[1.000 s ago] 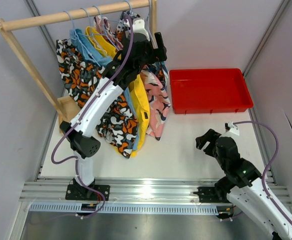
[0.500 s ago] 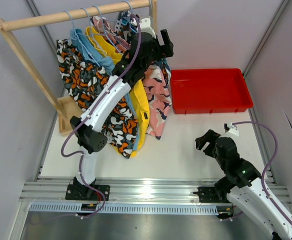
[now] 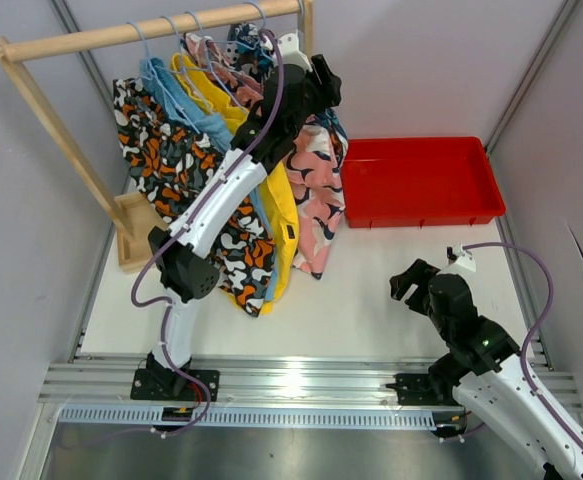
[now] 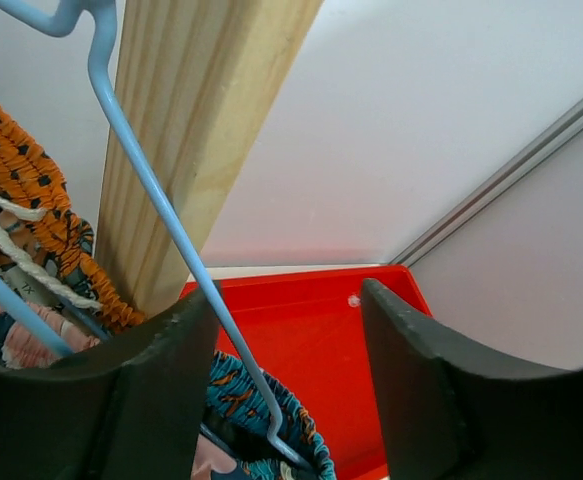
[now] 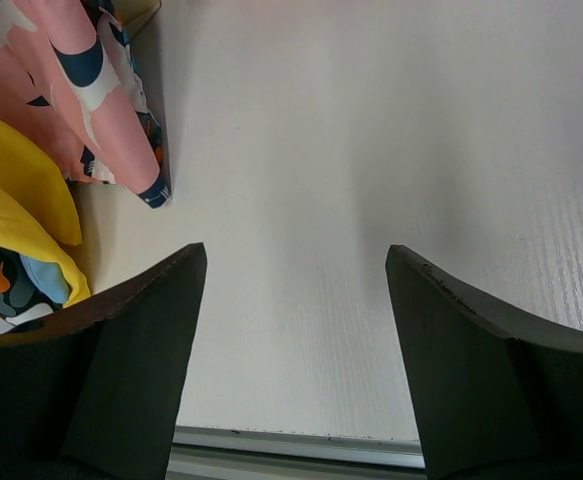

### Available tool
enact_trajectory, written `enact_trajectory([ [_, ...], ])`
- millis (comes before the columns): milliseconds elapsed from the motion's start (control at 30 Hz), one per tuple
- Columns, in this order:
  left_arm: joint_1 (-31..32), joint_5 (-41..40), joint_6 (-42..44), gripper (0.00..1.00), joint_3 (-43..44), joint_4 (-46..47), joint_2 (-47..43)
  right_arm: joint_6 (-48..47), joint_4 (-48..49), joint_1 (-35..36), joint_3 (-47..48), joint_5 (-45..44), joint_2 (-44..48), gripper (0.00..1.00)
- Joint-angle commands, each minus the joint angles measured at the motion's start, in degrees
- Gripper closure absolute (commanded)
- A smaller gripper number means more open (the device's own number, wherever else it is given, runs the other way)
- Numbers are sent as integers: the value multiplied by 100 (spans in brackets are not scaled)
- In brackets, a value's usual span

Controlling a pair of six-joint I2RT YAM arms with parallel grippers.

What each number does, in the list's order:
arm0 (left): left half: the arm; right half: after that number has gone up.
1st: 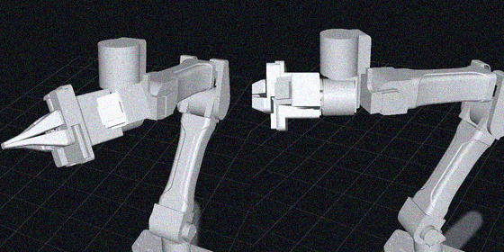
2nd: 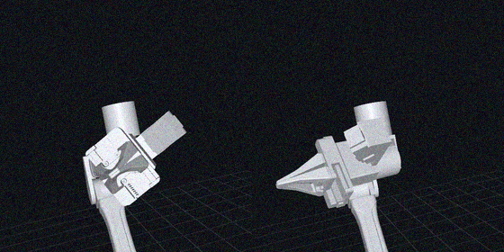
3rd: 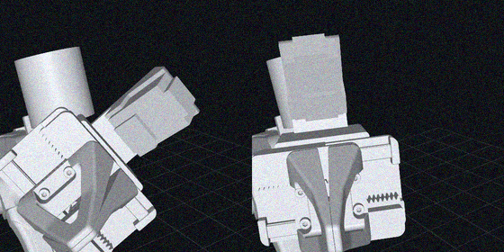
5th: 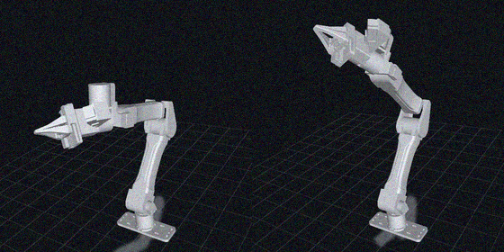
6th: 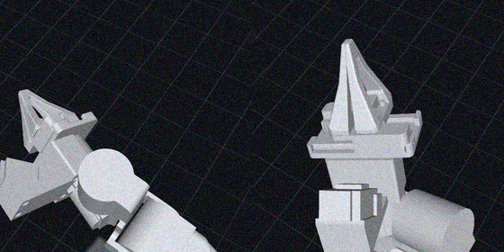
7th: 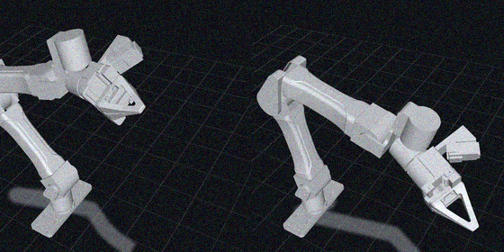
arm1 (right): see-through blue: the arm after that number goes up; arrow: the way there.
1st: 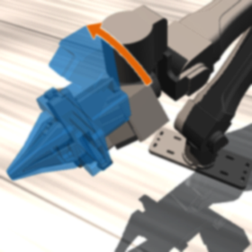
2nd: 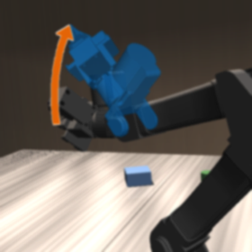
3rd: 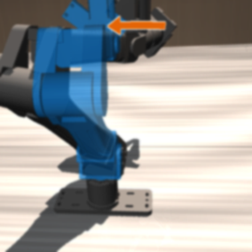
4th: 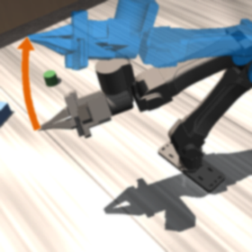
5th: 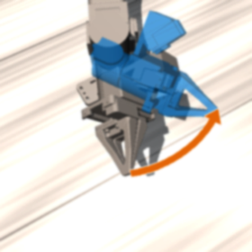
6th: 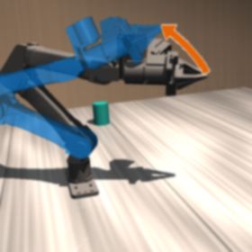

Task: Remove the shorts from the hanger

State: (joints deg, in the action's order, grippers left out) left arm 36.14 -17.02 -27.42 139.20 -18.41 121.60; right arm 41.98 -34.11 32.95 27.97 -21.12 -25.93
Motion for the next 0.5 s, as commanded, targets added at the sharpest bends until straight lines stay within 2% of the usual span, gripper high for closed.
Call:
enact_trajectory([
  [0, -90, 198, -185, 40, 196, 119, 153, 12, 150, 36, -10, -67, 18, 21],
  [67, -107, 321, -211, 46, 178, 171, 188, 30, 150, 36, -19, -59, 18, 21],
  [133, -142, 470, -246, 58, 169, 259, 259, 30, 141, 36, -19, -58, 36, 21],
  [167, -160, 636, -272, 76, 204, 268, 268, 30, 141, 36, -28, -67, 44, 21],
  [233, -177, 726, -290, 100, 187, 225, 233, 39, 133, 36, -11, -58, 53, 21],
  [367, -169, 1042, -1, 100, 160, 76, -57, 47, 124, 36, -19, -67, 71, 21],
  [467, -178, 1086, 350, 100, 283, -407, -461, 47, 124, 45, -10, -58, 80, 21],
])
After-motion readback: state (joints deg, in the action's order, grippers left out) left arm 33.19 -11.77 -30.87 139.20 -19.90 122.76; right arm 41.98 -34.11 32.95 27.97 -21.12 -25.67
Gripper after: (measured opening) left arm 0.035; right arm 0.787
